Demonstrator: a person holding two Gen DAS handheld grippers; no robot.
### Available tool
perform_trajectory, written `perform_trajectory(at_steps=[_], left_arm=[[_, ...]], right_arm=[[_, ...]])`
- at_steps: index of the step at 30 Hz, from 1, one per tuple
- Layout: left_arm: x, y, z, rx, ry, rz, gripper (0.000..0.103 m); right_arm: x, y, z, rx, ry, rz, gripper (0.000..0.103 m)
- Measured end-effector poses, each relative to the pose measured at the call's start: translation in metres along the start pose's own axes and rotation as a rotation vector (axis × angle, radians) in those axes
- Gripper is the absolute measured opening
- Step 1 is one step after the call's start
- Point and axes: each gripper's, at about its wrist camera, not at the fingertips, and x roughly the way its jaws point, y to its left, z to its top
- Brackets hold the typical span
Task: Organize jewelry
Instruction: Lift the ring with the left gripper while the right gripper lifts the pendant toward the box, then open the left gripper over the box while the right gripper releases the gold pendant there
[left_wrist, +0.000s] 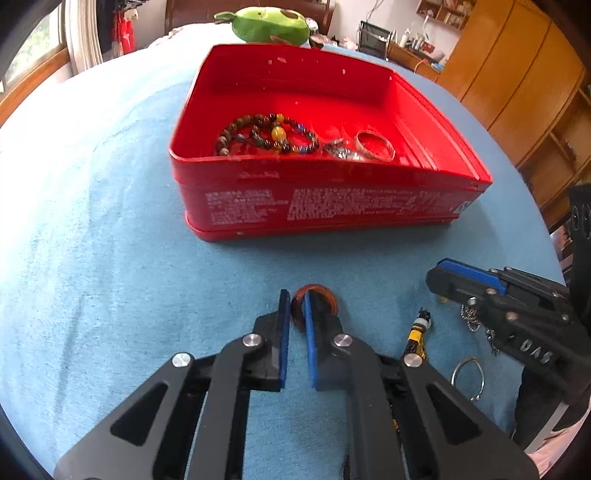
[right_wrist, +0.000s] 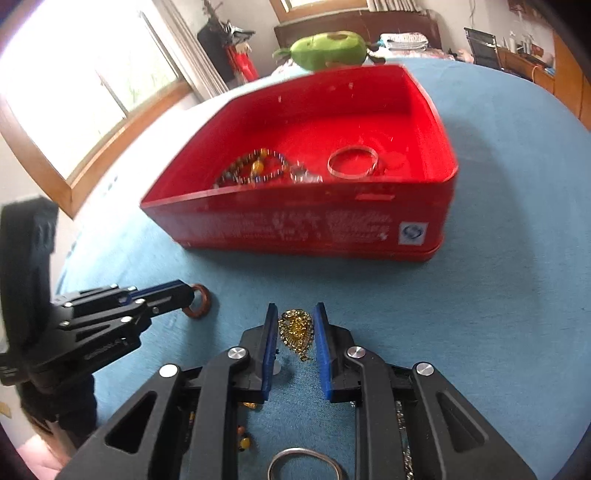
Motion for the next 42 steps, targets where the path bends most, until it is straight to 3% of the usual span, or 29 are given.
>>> perform_trajectory(at_steps=[16, 25, 33, 42], left_arm=[[-0.026, 0.008, 0.004, -0.039, -0.069, -0.066, 0.006], [-0.053, -0.006, 0.016, 0.003, -0.098, -0.094, 0.006], [-0.065, -0.014, 0.069, 0.014, -0.138, -0.077, 0.006], [-0.003, -0.011, 0.134, -0.052, -0.09, -0.09, 0.006]], right_arm=[[-0.014, -0.004, 0.005, 0.014, -0.023, 0.032, 0.019], [-0.041, 0.01, 0.025, -0.043, -0.064, 0.014, 0.019], [-0.046, 0.019, 0.078, -0.071, -0.085, -0.02, 0.019], [0.011, -0.012, 0.141, 0.025, -0.049, -0.04, 0.019]])
